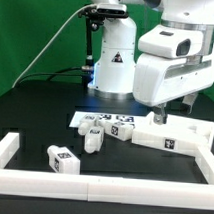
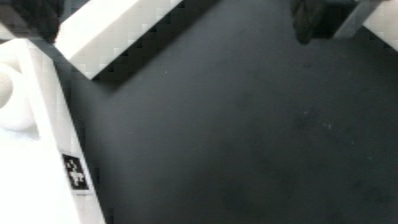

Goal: Assemble one leg

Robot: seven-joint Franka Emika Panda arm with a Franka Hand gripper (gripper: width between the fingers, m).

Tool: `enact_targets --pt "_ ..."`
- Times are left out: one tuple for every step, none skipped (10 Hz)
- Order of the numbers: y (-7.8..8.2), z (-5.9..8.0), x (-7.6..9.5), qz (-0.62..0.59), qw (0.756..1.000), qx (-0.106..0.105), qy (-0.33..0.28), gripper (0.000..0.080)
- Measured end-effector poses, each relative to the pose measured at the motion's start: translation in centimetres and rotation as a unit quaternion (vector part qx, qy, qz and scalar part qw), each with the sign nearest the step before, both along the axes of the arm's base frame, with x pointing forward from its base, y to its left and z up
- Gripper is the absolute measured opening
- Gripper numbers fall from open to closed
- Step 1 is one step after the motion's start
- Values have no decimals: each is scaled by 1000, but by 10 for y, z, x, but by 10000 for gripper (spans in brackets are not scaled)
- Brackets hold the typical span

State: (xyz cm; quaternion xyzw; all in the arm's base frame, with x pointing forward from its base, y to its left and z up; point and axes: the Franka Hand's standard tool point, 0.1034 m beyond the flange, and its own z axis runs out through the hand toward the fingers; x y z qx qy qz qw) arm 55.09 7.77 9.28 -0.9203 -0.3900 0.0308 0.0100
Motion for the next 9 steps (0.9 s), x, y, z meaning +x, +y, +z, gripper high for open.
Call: enact_targets --pt "0 0 0 0 1000 0 0 650" --pt "0 0 0 0 1000 0 0 650" --pt "0 0 0 0 1000 0 0 650" --pt "0 0 0 0 1000 0 0 650" --pt "0 0 0 0 1000 0 0 650" --pt "-6 1 0 3 1000 -1 2 650" --pt "-17 6 0 0 1000 -4 0 650" --pt "-26 8 -9 12 1000 -4 5 650" --pt "-33 8 -22 20 1000 -6 10 650"
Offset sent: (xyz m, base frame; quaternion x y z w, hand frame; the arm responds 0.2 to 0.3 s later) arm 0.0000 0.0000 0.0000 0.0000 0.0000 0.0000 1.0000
